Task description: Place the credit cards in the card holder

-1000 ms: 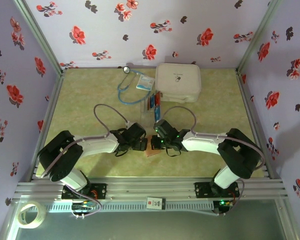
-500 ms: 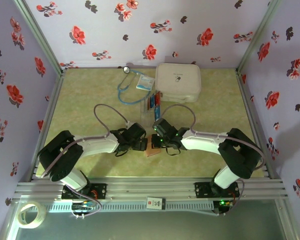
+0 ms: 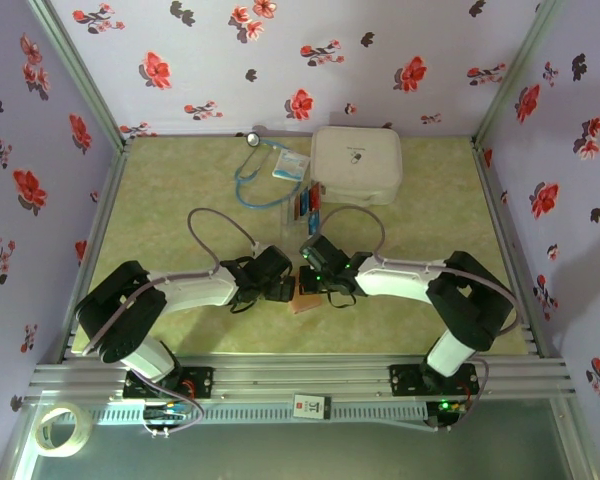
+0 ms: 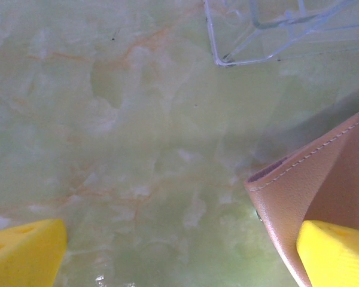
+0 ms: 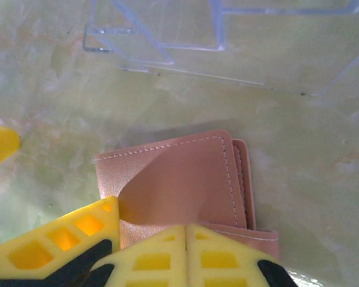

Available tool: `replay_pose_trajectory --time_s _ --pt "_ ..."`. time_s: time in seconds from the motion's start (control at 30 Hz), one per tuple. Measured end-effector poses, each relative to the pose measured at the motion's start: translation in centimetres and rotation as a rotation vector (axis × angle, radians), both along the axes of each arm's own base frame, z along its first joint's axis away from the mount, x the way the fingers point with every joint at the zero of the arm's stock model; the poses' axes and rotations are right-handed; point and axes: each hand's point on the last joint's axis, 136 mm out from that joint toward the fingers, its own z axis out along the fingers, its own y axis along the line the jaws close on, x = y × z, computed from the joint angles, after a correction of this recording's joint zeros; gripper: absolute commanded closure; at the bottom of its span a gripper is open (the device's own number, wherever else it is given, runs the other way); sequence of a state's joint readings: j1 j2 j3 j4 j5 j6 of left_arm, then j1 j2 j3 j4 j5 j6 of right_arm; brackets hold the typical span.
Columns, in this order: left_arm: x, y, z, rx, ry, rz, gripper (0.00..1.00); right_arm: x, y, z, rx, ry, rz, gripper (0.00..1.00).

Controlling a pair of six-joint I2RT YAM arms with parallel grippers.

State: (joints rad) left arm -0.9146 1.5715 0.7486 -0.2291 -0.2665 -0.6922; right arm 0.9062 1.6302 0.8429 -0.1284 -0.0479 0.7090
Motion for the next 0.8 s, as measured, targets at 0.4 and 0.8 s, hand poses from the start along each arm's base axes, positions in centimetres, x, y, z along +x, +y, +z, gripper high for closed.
replay_pose_trajectory --time_s 0.4,0.8 --pt "0.00 0.00 0.00 0.000 0.000 0.000 0.00 -0.40 -0.06 -0.20 -0.001 -0.019 0.007 1.00" --pt "0.00 0.00 0.00 0.000 0.000 0.000 0.00 -0.89 0.34 -0.29 -0.024 -0.057 0.021 1.00"
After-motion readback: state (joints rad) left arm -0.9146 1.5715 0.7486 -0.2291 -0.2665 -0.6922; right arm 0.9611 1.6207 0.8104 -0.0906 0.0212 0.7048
